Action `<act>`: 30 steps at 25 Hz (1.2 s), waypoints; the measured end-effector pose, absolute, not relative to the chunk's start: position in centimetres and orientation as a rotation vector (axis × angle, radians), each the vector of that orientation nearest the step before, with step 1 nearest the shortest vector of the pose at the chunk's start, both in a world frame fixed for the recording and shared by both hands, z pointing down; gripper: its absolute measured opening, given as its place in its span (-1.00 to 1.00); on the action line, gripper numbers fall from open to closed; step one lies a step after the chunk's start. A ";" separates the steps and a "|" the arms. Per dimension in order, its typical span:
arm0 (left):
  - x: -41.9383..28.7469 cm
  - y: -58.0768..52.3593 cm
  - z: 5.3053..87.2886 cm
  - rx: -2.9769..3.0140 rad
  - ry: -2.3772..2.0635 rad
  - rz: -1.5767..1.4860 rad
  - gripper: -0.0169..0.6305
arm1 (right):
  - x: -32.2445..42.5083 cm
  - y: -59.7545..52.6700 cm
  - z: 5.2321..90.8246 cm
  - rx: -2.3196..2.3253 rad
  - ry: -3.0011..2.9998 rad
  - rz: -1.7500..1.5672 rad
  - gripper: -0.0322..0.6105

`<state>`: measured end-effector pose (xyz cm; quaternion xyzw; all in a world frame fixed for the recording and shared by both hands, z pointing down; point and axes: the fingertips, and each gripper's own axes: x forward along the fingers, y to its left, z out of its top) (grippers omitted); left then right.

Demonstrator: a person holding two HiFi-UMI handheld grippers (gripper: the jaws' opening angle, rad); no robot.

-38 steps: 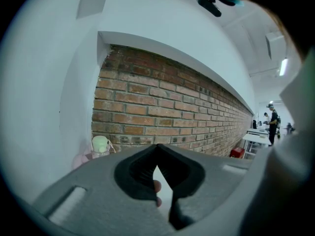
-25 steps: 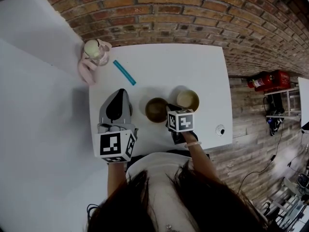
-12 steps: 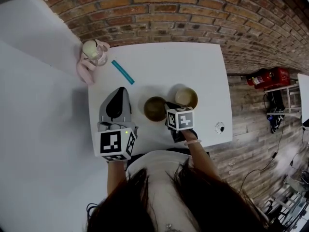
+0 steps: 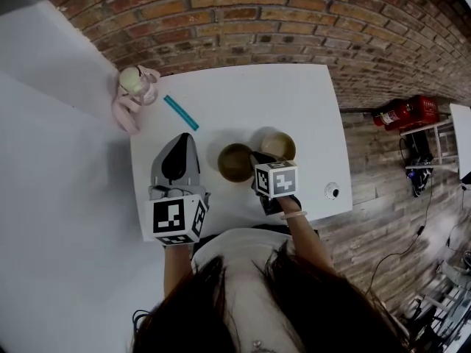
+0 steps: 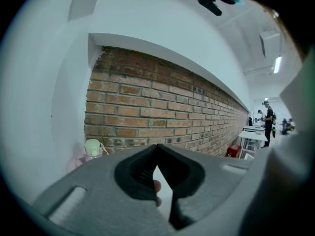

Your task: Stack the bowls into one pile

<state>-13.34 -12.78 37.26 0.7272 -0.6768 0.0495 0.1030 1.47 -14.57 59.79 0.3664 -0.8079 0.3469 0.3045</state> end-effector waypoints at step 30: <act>-7.6 -14.7 36.5 2.321 -1.836 0.167 -0.95 | 9.1 -17.3 55.6 1.293 -2.178 0.972 -0.82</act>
